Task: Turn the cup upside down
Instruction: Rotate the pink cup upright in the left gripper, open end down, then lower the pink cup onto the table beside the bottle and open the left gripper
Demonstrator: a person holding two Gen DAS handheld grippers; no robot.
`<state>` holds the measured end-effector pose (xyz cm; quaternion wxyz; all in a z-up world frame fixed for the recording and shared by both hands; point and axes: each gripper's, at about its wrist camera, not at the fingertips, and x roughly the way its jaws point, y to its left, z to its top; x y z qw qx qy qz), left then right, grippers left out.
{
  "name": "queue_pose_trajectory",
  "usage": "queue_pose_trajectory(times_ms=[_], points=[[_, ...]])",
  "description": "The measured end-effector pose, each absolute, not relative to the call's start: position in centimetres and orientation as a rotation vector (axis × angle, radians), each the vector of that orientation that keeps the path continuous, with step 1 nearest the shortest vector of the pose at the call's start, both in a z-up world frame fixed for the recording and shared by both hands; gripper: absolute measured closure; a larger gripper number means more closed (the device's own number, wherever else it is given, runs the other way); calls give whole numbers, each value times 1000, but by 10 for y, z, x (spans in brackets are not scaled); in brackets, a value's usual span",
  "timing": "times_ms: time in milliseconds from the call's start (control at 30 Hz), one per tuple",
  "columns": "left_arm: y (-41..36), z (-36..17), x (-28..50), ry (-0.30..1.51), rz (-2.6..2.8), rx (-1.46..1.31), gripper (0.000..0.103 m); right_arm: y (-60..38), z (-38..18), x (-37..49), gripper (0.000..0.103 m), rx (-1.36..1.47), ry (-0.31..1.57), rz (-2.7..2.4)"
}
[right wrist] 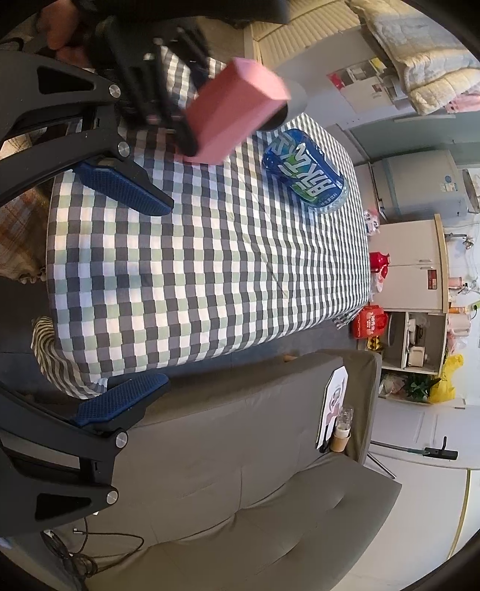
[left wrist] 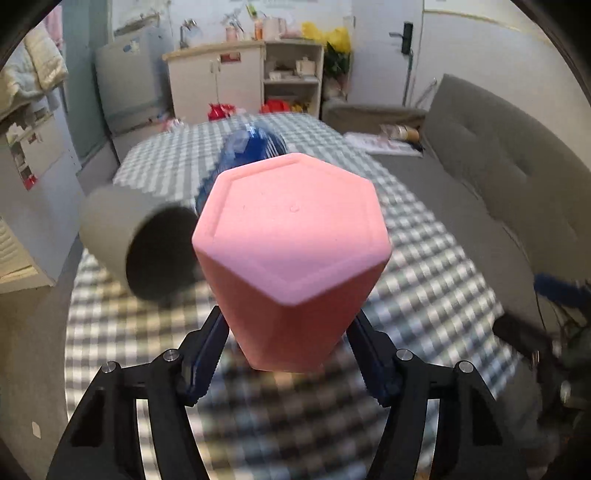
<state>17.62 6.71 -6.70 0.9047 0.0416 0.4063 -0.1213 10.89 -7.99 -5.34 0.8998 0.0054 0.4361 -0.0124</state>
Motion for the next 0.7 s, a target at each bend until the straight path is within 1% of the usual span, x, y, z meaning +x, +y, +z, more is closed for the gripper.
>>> queue_pose_trajectory(times_ms=[67,167,233,333,467,567,700], points=[[67,-68,184,829,-246,75,37,-80,-55,110,16,12,907,-27],[65,-82,190,861,-241,95,36,-80,-58,111,16,13,913,-27],[64,-84,186,830,-245,112,36,-80,-58,112,16,13,916,-23],[64,-83,185,836,-247,109,36,-79,-57,111,16,10,916,-23],[67,-88,183,884,-226,116,30,-79,-53,108,16,12,907,-25],[72,-84,176,891,-238,114,23,-80,-46,104,16,13,898,-24],[86,-73,159,916,-252,91,22,-79,-33,96,16,16,876,-21]])
